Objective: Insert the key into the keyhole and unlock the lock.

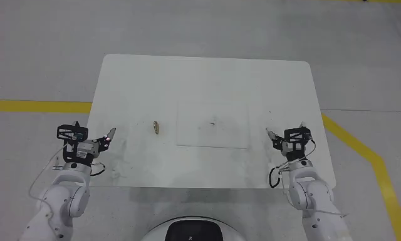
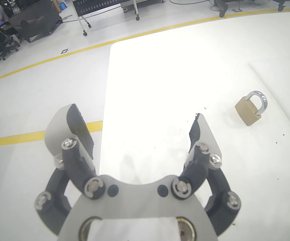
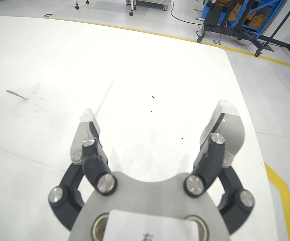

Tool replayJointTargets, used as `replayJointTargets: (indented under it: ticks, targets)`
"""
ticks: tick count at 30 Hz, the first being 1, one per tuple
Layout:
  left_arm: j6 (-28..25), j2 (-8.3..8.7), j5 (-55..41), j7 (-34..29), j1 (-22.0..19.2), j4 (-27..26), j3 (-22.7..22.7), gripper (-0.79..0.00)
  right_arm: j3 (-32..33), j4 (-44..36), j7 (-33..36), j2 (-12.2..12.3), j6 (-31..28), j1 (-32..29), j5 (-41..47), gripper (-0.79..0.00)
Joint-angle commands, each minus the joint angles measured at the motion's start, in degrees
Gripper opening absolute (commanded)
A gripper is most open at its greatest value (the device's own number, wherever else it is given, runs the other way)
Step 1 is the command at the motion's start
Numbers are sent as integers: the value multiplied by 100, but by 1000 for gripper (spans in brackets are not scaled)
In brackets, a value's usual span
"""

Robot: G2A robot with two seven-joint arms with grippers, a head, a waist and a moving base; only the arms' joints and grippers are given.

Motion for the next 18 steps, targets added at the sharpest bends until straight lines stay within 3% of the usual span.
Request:
replayJointTargets:
  ticks: [1,6,18]
  targets:
    - [0,0,0,0,0,0,0,-1,0,0,0,0,0,0,0,0]
    - [0,0,0,0,0,0,0,0,-281,-82,247,-6,-21,204,-619,0]
    - [0,0,0,0,0,0,0,0,-1586,236,792,-47,-1989,1418,-1155,0]
